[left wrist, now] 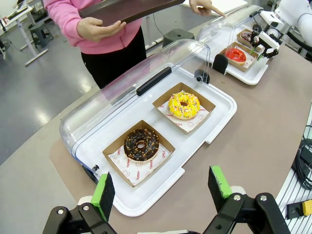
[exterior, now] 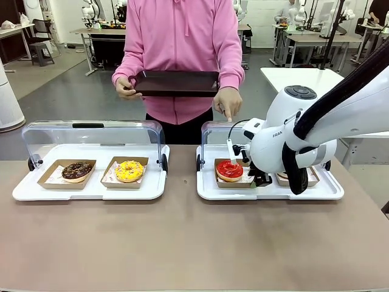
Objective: Provide the desired donut to the person.
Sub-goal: Pick up and lift the Paper togo box containing the Donut pointed at by the person.
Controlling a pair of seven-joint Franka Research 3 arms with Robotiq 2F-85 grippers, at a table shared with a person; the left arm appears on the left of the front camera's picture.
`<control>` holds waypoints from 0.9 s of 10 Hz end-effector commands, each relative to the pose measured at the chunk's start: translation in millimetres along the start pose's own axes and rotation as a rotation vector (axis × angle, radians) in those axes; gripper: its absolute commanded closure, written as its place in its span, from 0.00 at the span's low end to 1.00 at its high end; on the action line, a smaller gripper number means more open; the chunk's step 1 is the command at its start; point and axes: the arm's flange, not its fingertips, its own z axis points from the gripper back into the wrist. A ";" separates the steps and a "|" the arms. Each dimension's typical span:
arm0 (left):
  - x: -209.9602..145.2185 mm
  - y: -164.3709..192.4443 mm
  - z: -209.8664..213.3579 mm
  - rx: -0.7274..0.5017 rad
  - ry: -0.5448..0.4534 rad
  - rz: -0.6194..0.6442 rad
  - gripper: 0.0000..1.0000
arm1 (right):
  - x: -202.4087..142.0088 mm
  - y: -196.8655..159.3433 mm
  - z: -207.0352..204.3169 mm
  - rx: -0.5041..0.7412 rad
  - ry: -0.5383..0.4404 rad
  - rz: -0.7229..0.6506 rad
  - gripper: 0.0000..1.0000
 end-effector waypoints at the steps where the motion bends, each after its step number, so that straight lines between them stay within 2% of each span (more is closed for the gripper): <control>1: -0.6 0.7 -0.3 -0.005 -0.010 0.007 0.00 | 6.2 -7.8 -1.4 0.034 0.030 -0.002 0.95; 2: -0.6 0.7 -0.3 -0.005 -0.010 0.007 0.00 | 6.1 -7.8 -1.5 0.037 0.020 0.003 1.00; 6: -0.6 0.7 -0.3 -0.005 -0.010 0.007 0.00 | 5.1 -5.4 0.5 0.060 0.035 0.011 1.00; 9: -0.6 0.7 -0.3 -0.005 -0.010 0.007 0.00 | -7.1 16.9 36.9 0.033 0.020 0.014 1.00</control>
